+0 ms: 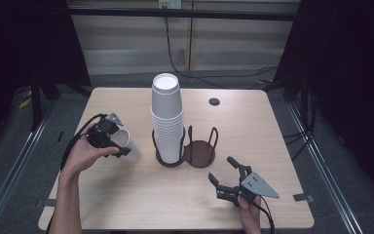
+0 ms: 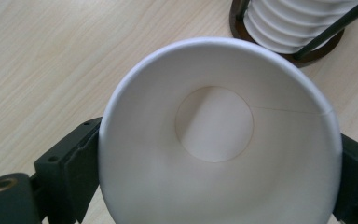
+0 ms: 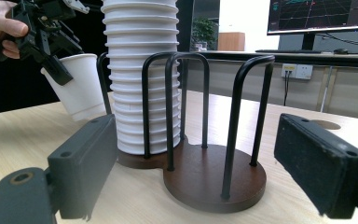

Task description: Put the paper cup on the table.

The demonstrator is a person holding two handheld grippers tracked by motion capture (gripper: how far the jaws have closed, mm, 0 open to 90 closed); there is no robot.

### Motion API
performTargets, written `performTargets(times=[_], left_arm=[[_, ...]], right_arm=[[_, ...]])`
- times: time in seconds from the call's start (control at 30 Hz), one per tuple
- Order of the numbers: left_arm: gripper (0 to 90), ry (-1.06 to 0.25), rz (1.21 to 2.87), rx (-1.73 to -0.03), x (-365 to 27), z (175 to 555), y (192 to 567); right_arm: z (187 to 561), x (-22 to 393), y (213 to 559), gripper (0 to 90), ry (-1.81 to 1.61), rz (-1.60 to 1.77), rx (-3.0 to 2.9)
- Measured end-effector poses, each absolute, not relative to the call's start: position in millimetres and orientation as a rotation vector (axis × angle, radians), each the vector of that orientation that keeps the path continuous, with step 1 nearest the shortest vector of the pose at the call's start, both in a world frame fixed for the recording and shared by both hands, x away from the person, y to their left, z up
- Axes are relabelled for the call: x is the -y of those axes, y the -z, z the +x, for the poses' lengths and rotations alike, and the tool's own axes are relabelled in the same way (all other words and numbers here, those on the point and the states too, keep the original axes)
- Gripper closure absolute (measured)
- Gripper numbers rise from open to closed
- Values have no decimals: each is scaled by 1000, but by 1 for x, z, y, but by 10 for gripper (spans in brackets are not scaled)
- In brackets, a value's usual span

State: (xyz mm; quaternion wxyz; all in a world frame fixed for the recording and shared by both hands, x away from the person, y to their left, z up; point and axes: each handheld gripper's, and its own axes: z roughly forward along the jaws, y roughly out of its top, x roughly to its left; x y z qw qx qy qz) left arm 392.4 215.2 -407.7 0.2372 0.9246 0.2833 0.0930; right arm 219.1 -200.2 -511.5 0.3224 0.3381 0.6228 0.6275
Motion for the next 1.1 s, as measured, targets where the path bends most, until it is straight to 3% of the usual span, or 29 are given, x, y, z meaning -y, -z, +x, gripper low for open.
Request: performTargets(times=[1.1], left_arm=[[43, -285, 2755, -754, -181, 403, 427]], right_arm=[[219, 200, 512, 130, -1652, 886, -1638]])
